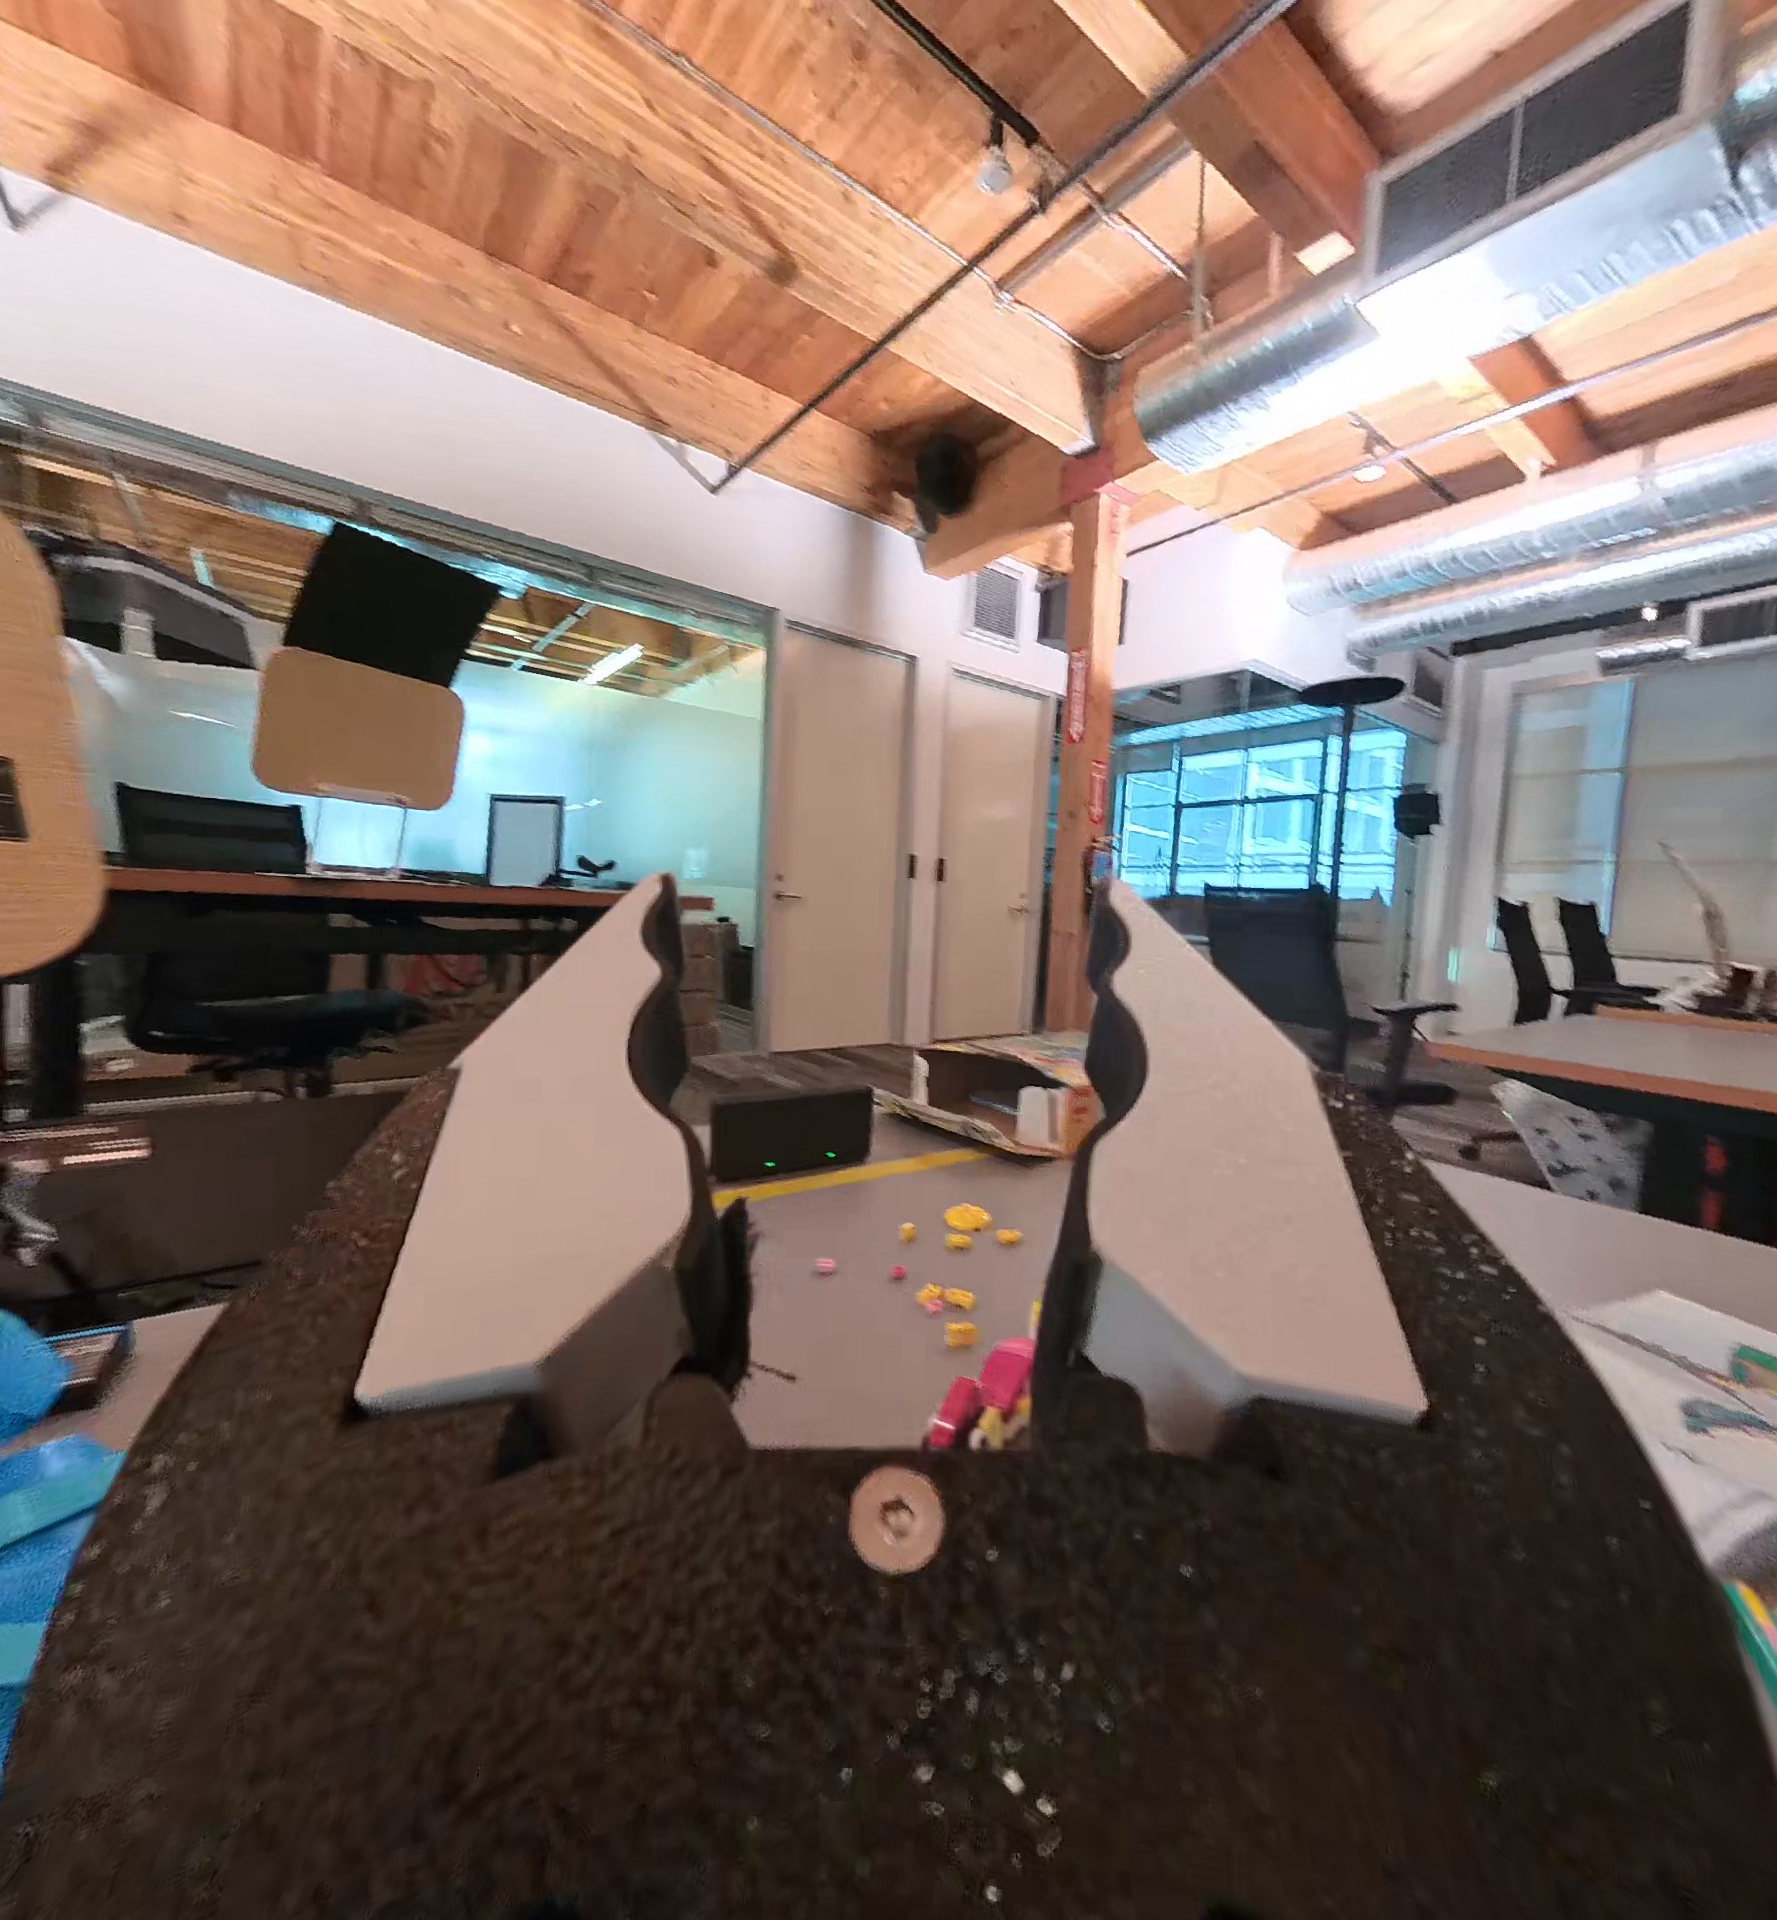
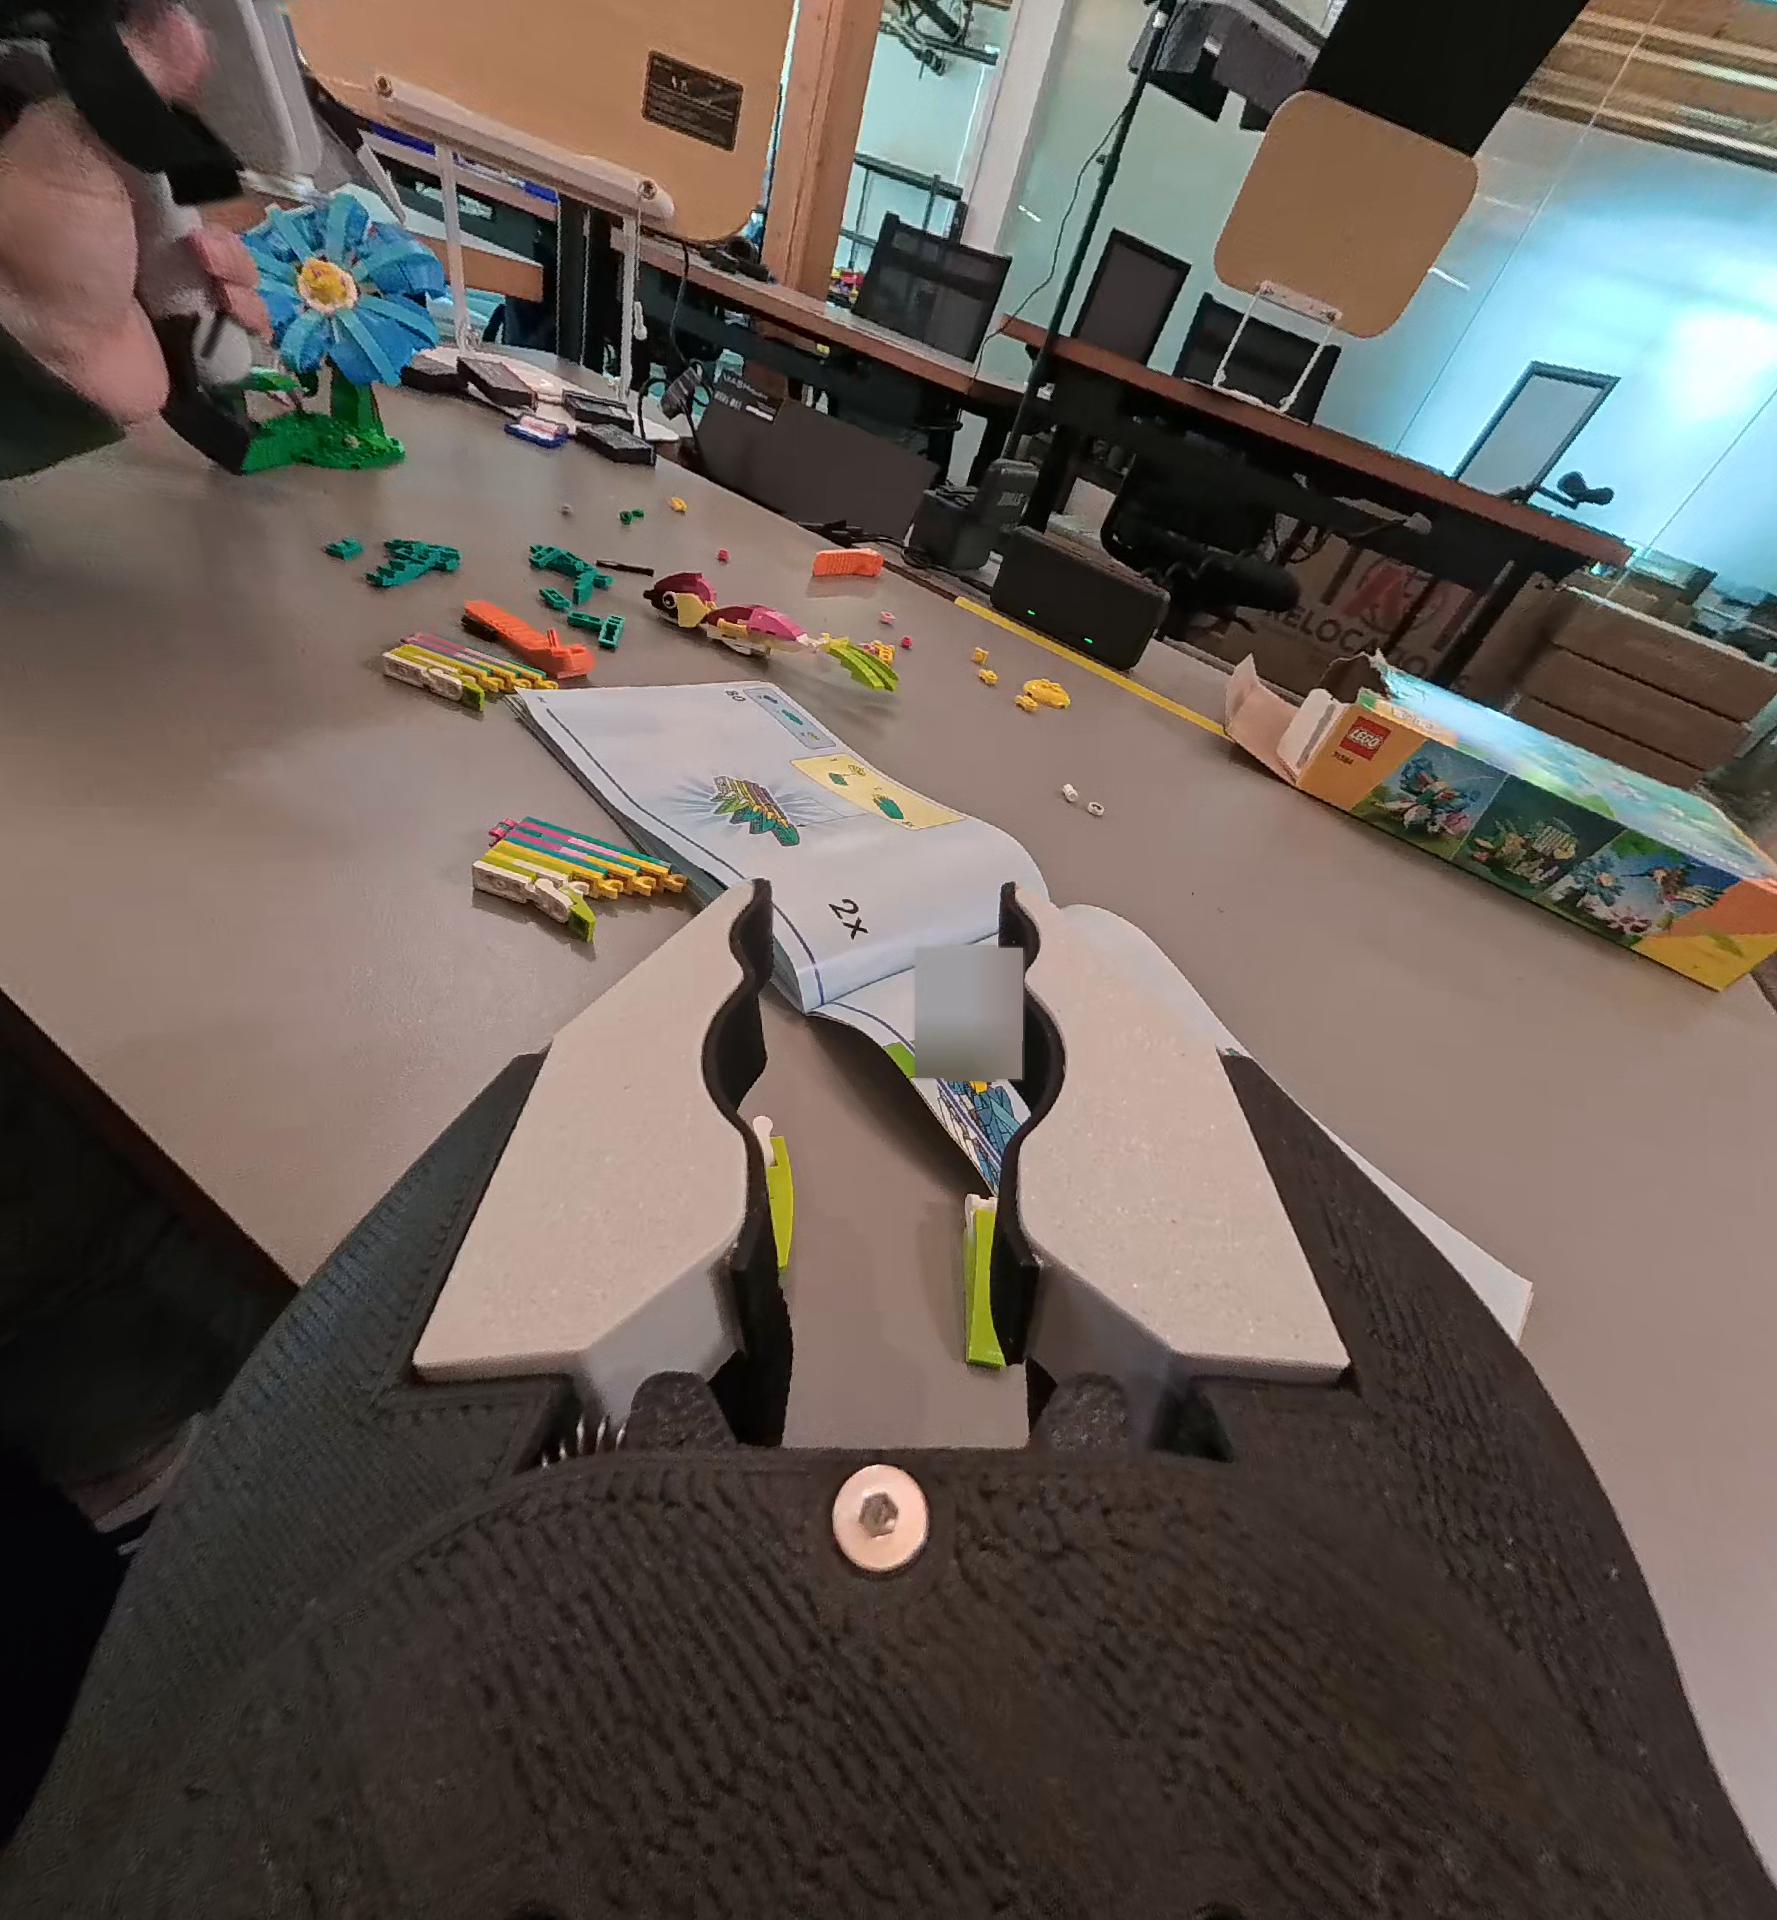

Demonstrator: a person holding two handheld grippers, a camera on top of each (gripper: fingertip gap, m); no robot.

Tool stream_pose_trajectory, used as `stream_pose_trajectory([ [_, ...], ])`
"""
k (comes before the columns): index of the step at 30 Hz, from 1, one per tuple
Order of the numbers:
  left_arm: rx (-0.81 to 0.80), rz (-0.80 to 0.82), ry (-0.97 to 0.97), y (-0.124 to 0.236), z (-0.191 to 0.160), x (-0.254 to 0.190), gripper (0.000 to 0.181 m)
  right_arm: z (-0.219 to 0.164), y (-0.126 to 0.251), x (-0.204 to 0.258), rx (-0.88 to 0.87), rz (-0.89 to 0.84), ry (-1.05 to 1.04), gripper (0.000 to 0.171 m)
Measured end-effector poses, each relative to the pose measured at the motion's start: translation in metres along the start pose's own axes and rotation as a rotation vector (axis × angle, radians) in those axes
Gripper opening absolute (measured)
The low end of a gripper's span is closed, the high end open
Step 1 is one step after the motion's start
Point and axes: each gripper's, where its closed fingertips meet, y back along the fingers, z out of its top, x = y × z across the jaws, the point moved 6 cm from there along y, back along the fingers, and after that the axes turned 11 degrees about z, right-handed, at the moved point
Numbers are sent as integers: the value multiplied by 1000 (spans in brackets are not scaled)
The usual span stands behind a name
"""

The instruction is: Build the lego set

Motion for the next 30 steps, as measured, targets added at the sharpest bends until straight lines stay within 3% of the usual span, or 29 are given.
stream_pose_trajectory([
  [8, -88, 51, -41, 6, 27, 17, 72, -1, -1, -1, 13, -17, 3, 40],
  [17, 5, -17, -270, 4, 29, 0, 63, -2, -4, 1, 46, -25, 29, 38],
  [21, 72, -120, -267, 9, 21, -16, 62, 7, -15, 12, 62, -2, 32, 36],
  [25, 86, -206, -330, 11, 16, -27, 60, 30, -52, 45, 100, 135, -2, 31],
  [30, 23, -282, -280, 9, 16, -23, 53, 66, -142, 100, 126, 390, -82, 21],
])
